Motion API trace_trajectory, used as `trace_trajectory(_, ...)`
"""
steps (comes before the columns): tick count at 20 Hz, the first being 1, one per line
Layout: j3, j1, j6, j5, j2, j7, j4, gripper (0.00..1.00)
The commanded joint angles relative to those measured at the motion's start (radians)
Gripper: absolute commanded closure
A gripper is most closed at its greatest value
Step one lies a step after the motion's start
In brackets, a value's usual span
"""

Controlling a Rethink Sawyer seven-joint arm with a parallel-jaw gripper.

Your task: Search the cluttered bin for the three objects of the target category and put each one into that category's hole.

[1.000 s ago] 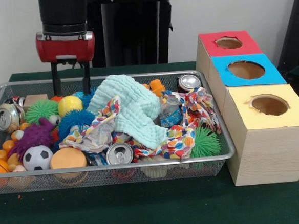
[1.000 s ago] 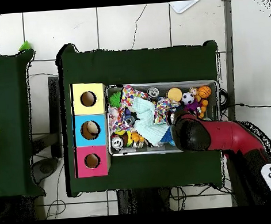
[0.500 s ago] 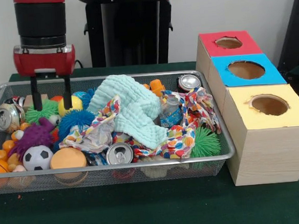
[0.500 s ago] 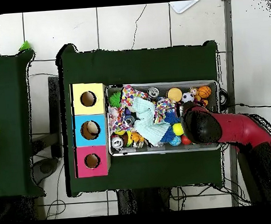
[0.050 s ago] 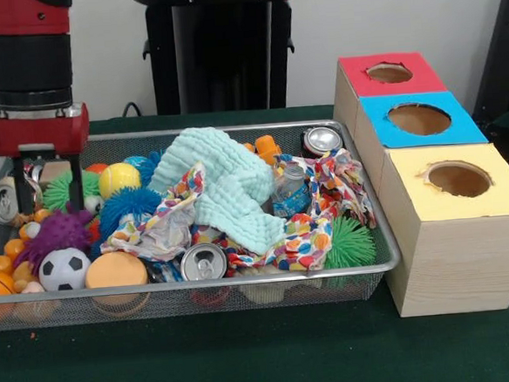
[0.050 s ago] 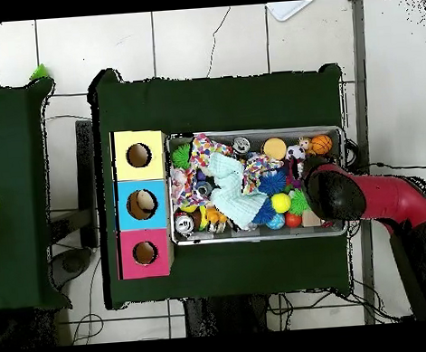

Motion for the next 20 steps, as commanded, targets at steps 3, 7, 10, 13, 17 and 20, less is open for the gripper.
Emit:
trace_trajectory(3,0.118,-0.048,0.098,-0.127,0.081,-0.337,-0.087,0.00)
trace_trajectory(7,0.138,-0.053,0.099,-0.158,0.097,-0.340,-0.112,0.00)
trace_trajectory(10,0.143,-0.056,0.066,-0.182,0.100,-0.299,-0.115,0.00)
trace_trajectory(13,0.149,-0.059,0.060,-0.191,0.098,-0.280,-0.123,0.00)
trace_trajectory(17,0.164,-0.070,0.077,-0.188,0.111,-0.275,-0.143,0.00)
trace_trajectory(20,0.148,-0.064,0.068,-0.207,0.149,-0.256,-0.171,0.00)
